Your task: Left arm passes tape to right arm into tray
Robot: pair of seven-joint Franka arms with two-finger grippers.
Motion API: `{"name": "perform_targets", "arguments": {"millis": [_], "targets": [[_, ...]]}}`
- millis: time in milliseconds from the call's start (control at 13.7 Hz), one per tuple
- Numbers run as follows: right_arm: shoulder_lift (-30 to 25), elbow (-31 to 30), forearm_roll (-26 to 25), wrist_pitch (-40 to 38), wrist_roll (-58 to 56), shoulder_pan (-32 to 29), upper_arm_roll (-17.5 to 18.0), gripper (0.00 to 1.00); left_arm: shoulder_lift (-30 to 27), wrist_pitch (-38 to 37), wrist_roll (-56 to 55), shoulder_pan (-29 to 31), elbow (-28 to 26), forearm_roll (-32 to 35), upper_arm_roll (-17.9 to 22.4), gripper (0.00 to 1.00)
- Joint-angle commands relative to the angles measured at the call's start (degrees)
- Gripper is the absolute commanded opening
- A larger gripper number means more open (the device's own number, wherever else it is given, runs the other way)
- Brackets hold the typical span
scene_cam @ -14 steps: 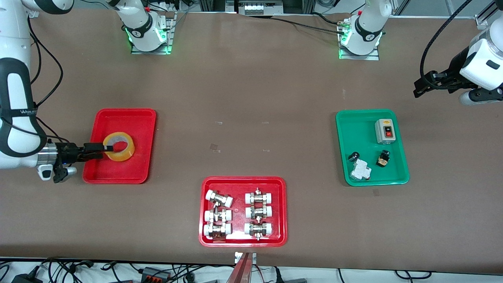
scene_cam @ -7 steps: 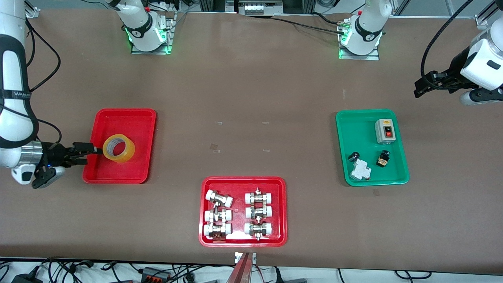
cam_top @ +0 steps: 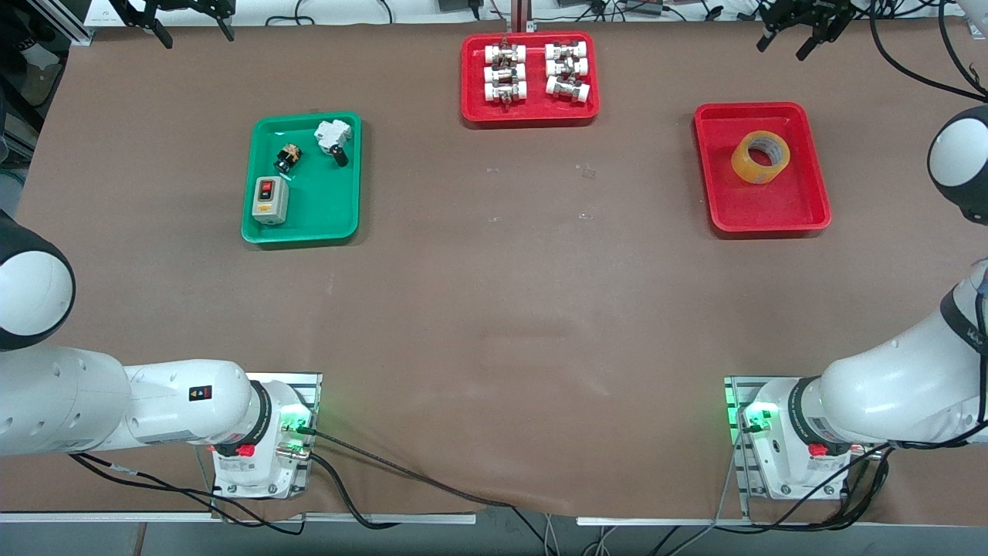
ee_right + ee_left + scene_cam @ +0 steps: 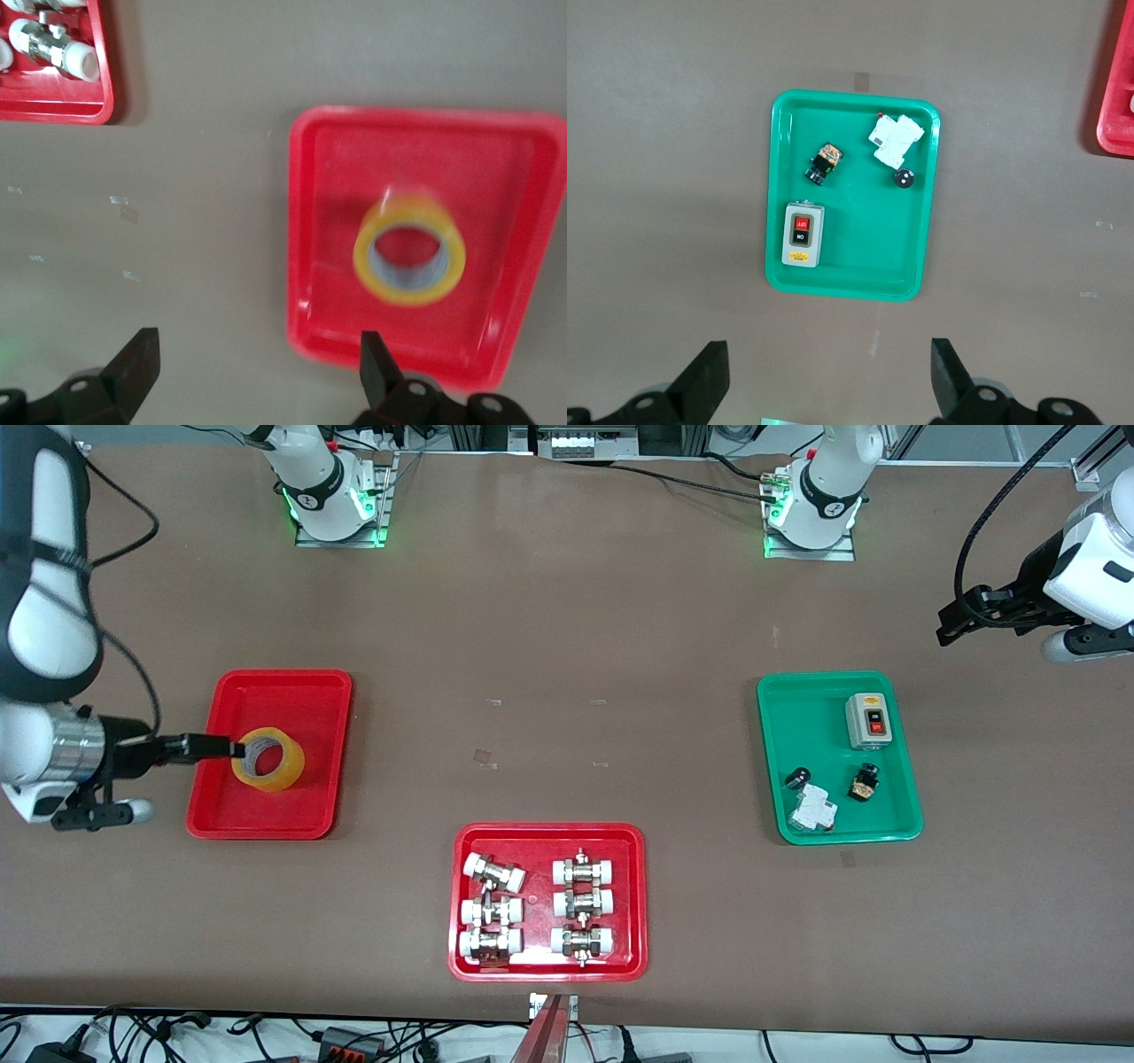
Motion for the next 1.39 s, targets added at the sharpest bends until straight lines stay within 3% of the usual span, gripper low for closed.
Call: {"name": "perform_targets", "arguments": {"millis": [0,293,513,659,806,1026,1319], "targets": [[-2.57,1.69,-5.81,-2.68,4.7,3.03,-0.28,1.0,-0.27,0.34,4.35,0.62,0.32,-0.59,-0.22,1.0],[-2.75,7.06,-9.26,-2.77,4.61,0.15,-0.9,1.0,0.17,1.56,6.67,0.98,0.32,-0.77,-0.22,1.0],[-4.06,6.29,-9.7,-0.76,4.61,-0.49,-2.73,1.0,0.26,1.57,6.49,1.06,0.32,-0.68,-0.22,1.0],[-9.58,-1.85,-13.38,7.12,2.34,0.57,-3.18,1.0,0.26,1.57,6.66,1.06,0.32,-0.68,-0.22,1.0],[-12.41,-5.66,-14.01,11.81,-1.53,0.66,-3.18,1.0,0.26,1.57,6.66,1.06,0.32,-0.68,-0.22,1.0],[-14.17,-6.11,-13.75,10.25,-0.75,0.48,-3.01,1.0,0.26,1.4,5.79,0.98,0.23,-0.68,-0.48,1.0],[-22.33,-17.77,-13.75,11.21,-0.67,0.57,-3.01,1.0,0.26,1.57,5.17,1.06,0.14,-0.77,-0.48,1.0]]}}
